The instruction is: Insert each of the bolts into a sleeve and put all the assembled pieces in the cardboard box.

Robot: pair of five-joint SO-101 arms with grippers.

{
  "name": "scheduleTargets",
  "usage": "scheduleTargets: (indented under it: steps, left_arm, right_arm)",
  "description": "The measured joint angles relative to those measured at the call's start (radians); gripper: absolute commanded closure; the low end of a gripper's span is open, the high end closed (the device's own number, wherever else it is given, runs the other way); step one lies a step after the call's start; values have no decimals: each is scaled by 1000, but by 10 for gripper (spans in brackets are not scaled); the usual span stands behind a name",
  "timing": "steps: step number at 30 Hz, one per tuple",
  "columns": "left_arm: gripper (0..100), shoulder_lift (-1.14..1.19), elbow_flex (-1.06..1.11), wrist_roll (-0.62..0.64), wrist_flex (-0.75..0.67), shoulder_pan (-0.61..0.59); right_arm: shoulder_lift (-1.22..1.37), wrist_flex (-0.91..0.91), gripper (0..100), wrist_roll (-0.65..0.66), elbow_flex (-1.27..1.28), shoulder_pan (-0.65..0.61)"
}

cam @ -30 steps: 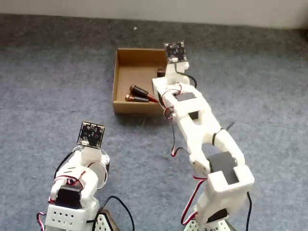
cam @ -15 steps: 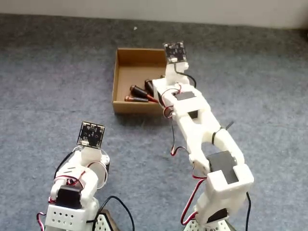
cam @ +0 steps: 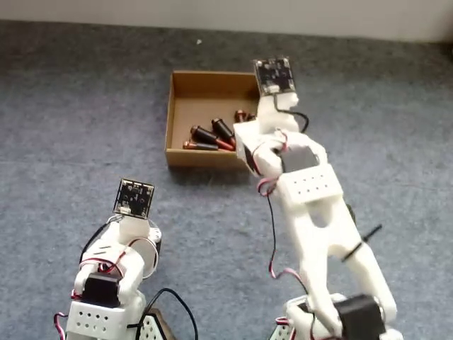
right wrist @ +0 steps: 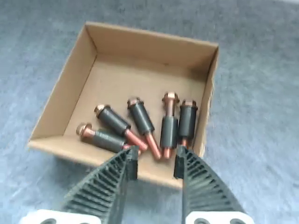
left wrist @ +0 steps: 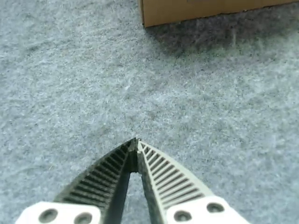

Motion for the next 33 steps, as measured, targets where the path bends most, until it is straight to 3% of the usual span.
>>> scheduleTargets:
  steps: [14, 19, 33]
  left_arm:
    - [992, 0, 0, 0, 0, 0]
    - [992, 0, 0, 0, 0, 0]
    - [992, 0, 0, 0, 0, 0]
  right_arm:
    - [-666, 120, 882, -3, 509, 0]
    - [-898, 157, 980, -3, 672, 0]
    - [-1453, 330, 988, -3, 991, -2]
